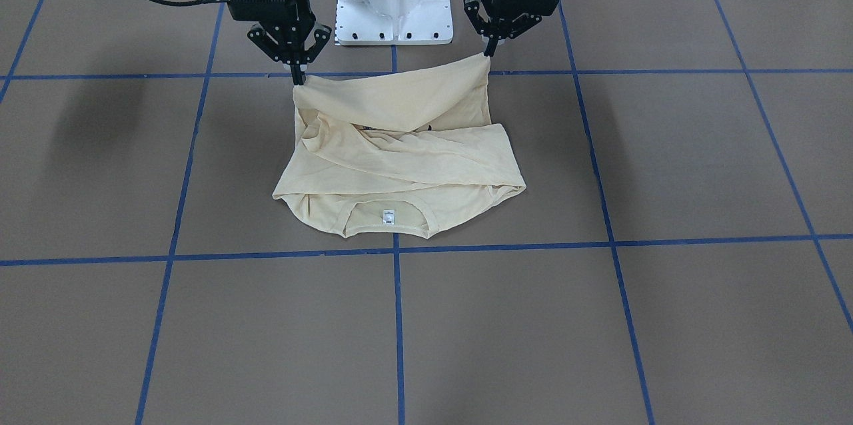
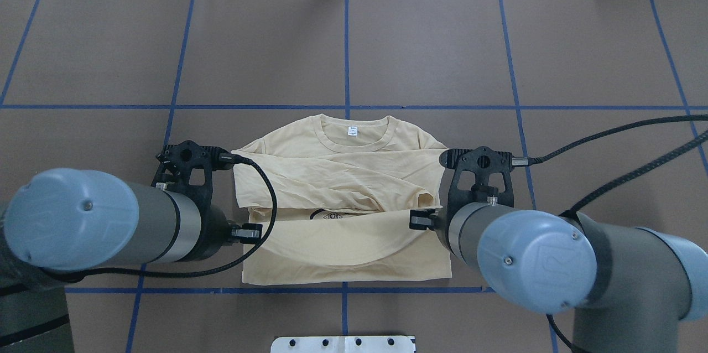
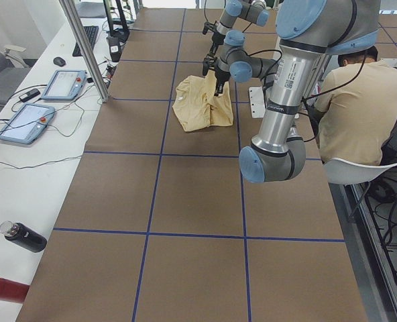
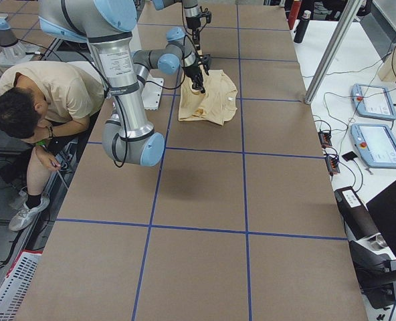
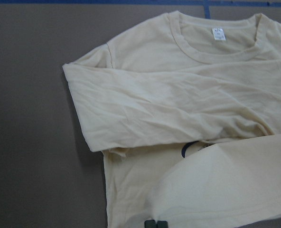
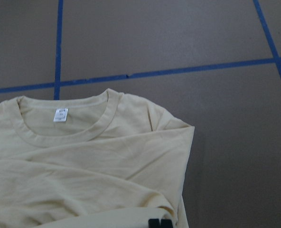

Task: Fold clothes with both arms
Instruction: 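Release the hem and raise both grippers away from the shirt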

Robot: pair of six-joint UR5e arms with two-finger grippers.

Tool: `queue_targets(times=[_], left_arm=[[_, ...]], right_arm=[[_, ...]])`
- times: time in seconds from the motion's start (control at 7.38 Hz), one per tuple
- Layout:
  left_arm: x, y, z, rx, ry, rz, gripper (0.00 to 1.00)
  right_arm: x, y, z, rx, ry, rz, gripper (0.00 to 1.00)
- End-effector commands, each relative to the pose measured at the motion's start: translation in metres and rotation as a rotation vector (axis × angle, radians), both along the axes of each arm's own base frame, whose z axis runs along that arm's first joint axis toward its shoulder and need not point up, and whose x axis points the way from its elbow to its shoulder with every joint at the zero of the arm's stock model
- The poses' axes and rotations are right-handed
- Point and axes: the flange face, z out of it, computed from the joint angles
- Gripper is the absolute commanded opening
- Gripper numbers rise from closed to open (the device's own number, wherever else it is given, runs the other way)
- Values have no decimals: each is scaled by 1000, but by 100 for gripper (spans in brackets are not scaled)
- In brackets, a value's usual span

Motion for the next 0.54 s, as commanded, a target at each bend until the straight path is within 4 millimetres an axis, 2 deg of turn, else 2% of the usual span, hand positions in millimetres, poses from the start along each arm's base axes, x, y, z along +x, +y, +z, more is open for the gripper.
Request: queue_targets(times=[0.0, 0.14, 0.27, 0.41], left_arm=[[-25, -35, 3, -3, -9, -87, 0], [-14, -51, 7, -9, -23, -103, 0], [0, -65, 11, -13, -41, -108, 0], [17, -81, 23, 9, -47, -139, 0]], right_arm=[[15, -36, 5, 10, 6, 62, 0], [9, -51, 9, 11, 34, 71, 0], [-6, -71, 13, -1, 61, 88, 0], [-22, -81, 18, -14, 86, 89, 0]])
